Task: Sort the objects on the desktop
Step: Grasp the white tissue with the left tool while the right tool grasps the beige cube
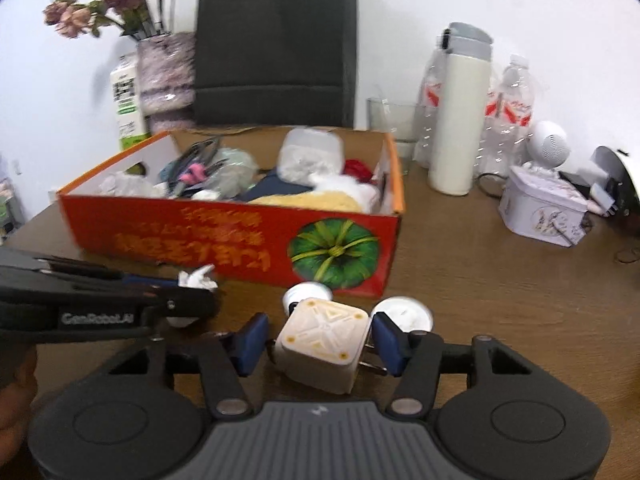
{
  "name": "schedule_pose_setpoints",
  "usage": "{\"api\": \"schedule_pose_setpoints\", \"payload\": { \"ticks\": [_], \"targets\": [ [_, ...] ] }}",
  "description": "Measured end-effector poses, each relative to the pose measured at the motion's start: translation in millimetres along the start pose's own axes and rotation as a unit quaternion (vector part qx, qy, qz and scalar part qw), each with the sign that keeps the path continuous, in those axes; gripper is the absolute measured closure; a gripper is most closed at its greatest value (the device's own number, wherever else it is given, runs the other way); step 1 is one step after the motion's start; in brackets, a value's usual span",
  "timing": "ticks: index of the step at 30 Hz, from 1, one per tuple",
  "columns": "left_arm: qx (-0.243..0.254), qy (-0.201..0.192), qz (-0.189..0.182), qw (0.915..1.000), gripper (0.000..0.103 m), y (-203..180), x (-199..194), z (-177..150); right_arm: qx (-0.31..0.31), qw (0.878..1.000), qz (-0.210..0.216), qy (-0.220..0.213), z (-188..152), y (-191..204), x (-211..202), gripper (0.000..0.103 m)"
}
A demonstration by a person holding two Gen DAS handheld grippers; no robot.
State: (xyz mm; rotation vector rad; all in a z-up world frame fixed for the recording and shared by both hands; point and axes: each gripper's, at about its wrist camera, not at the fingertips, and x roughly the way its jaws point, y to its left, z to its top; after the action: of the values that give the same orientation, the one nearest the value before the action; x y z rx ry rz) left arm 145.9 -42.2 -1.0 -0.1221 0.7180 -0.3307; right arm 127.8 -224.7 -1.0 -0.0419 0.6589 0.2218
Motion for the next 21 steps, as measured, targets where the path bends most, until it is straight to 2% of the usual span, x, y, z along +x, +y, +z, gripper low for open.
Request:
{"api": "schedule_pose_setpoints", "payload": {
  "ticks": [4,6,10,12,15,21],
  "targets": [
    [-0.028,-0.003,0.024,0.9993,0.083,10.7,-50.9,-33.1,-0.027,1.000,0.003,-0.015,-27.9,32.5,-31.3,0.047],
    [-0.036,-0.004,0.040,0.9985,0.083,15.5,-75.4,-52.1,-0.032,0.999,0.023,-0.013,-40.6,50.4,-49.5,0.047],
    [-0.036,-0.017,0.061,0.9973,0.083,16.8,-123.4,-83.7,-0.054,0.998,0.023,-0.037,-62.8,86.1,-91.9,0.048],
    [-0.032,-0.027,0.073,0.9965,0.083,14.3,-144.8,-99.6,-0.045,0.997,0.030,-0.051,-72.4,97.1,-115.7,0.048],
    [-0.037,-0.030,0.069,0.9965,0.083,9.6,-167.7,-119.0,-0.025,0.997,0.047,-0.058,-86.1,111.9,-142.5,0.048],
    [-0.011,-0.047,0.061,0.9970,0.083,-7.6,-200.2,-141.0,-0.030,0.996,0.044,-0.068,-106.5,129.7,-182.2,0.047]
  ]
}}
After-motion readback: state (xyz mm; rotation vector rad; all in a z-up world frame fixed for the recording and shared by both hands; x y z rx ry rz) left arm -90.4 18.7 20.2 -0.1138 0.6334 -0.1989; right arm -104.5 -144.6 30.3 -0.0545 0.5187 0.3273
